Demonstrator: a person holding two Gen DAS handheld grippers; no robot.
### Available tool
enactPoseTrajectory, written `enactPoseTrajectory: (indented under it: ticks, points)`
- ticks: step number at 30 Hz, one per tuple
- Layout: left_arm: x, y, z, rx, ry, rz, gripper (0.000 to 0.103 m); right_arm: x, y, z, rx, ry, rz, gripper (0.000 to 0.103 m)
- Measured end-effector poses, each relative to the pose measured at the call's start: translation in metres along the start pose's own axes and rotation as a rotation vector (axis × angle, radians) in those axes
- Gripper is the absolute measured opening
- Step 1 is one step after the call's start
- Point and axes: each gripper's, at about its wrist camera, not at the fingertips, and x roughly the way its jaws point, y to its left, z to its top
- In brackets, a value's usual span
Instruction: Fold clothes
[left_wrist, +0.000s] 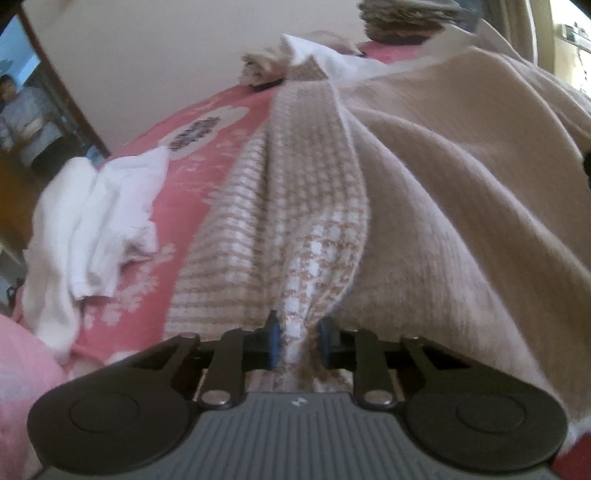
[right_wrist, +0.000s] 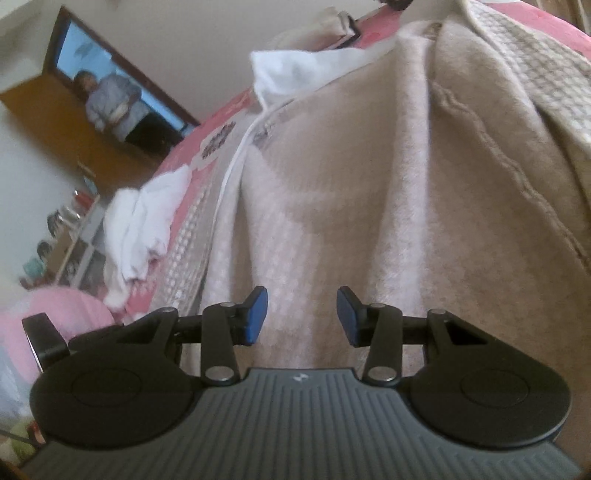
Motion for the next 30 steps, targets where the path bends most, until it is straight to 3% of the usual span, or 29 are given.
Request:
enactPoseTrajectory:
  ticks: [2,8,13,16,20,22,26,30]
  points:
    - [-0.007,0.013,0.008,-0.022,-0.016,0.040,0.017,-0.004,-0.002,0.003,0.000,-0.015,-0.003,0.041]
    - [-0.036,0.075,0.034,-0.103,-0.100,0.272,0.014,-0.017,-0.016,0.008,0.031,-0.036,-0.012,0.041]
    - [-0.031,0.126,0.050,-0.223,-0.093,0.318,0.013,-0.019,-0.026,0.009,0.069,-0.029,-0.027,0.041]
    - [-0.033,0.144,0.052,-0.323,-0.086,0.237,0.013,-0.019,-0.032,0.009,0.095,-0.021,-0.031,0.041]
    - [-0.037,0.143,0.047,-0.349,-0.092,0.196,0.014,-0.008,-0.037,0.006,0.111,0.022,-0.057,0.041]
    - [-0.044,0.142,0.041,-0.394,-0.117,0.138,0.013,-0.005,-0.039,0.003,0.113,0.044,-0.074,0.041]
    - [-0.063,0.139,0.038,-0.474,-0.186,-0.001,0.013,-0.001,-0.039,-0.001,0.121,0.061,-0.091,0.041]
    - [-0.090,0.126,0.053,-0.455,-0.298,-0.190,0.013,-0.001,-0.042,-0.002,0.140,0.059,-0.096,0.041]
